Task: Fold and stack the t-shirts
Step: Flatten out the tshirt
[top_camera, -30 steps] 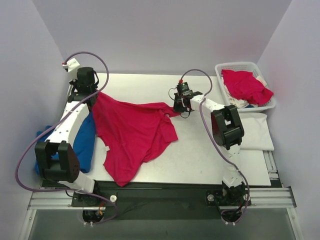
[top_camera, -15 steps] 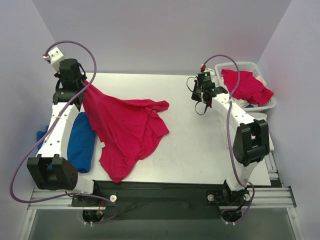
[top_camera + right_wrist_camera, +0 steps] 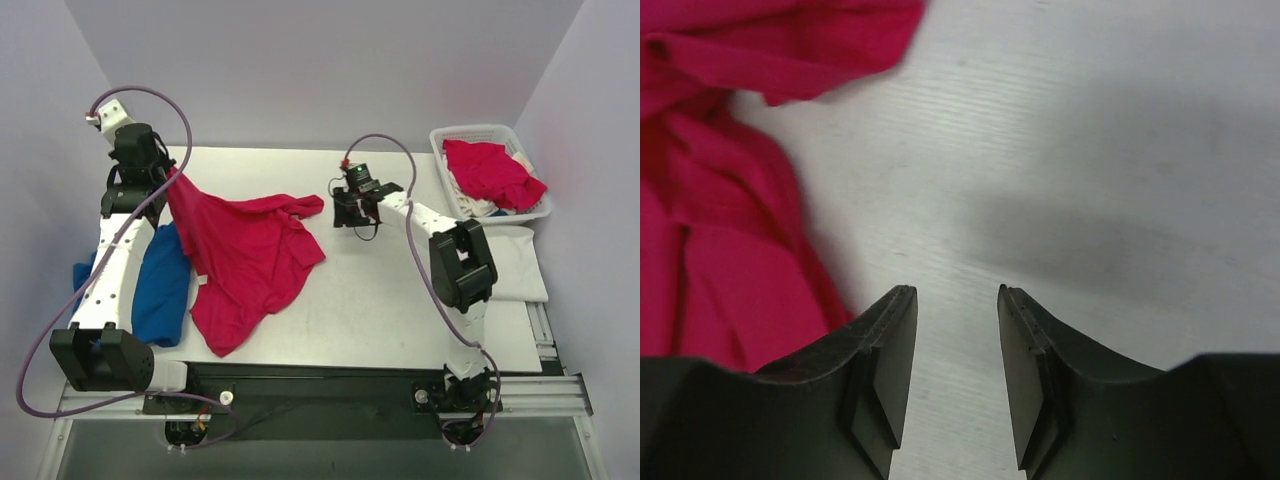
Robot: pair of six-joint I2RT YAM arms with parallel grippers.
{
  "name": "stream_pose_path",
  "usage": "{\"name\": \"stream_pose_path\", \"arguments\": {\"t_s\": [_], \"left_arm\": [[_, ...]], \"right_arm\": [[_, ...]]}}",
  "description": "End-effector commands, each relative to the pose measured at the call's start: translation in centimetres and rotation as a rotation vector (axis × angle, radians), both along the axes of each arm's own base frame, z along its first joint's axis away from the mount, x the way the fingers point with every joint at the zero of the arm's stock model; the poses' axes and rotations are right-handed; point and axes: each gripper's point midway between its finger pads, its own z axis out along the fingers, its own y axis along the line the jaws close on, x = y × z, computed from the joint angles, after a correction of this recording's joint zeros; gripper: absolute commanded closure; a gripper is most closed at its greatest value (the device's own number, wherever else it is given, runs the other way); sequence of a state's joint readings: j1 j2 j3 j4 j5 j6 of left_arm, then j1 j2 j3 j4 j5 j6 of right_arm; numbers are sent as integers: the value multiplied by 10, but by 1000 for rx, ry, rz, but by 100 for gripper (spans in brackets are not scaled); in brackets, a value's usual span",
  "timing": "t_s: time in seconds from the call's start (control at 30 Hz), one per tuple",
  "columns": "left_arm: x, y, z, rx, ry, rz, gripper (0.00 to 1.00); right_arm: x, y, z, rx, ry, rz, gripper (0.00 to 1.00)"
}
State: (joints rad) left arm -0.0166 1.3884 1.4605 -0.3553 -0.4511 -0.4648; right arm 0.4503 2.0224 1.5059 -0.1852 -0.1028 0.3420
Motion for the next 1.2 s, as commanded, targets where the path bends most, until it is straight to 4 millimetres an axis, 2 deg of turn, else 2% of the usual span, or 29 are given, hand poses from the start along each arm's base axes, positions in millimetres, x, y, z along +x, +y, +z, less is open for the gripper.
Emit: {"name": "stream_pose_path", "arguments": {"t_s": [0.0,0.07,0.2,0.4,0.53,0.6,0.77,0.83,0.87,1.0,1.1,1.17], "left_arm": [[-6,1,3,-12,-16,-4,100],[-7,2,-3,-8,-4,3,100],[-7,5,-6,-2,4,19,100],[-5,7,-7,4,9,27,100],[-4,8,-8,4,11,28,100],[-4,7,-9,3,11,24,100],[-3,7,-7,3,6,24,100],[-3,7,-7,4,7,24,100],[-4,20,-7,3,6,56,100],[-2,22,-7,-3,2,54,100],[0,22,-9,-5,6,52,100],[1,22,-9,-6,4,50,100]], "right_arm": [[-3,59,32,42,-71,185,61],[-6,79,36,59,-73,235,60],[-14,96,22,61,-31,290,59],[-32,90,1,3,46,313,56],[-56,78,-18,-44,98,320,56],[-63,75,-19,-52,102,329,56],[-89,74,-36,-56,170,362,59],[-94,72,-38,-56,181,357,65],[-100,70,-42,-58,198,355,68],[-114,63,-43,-55,223,341,80],[-123,55,-44,-63,232,328,99],[-125,48,-37,-74,216,306,100]]}}
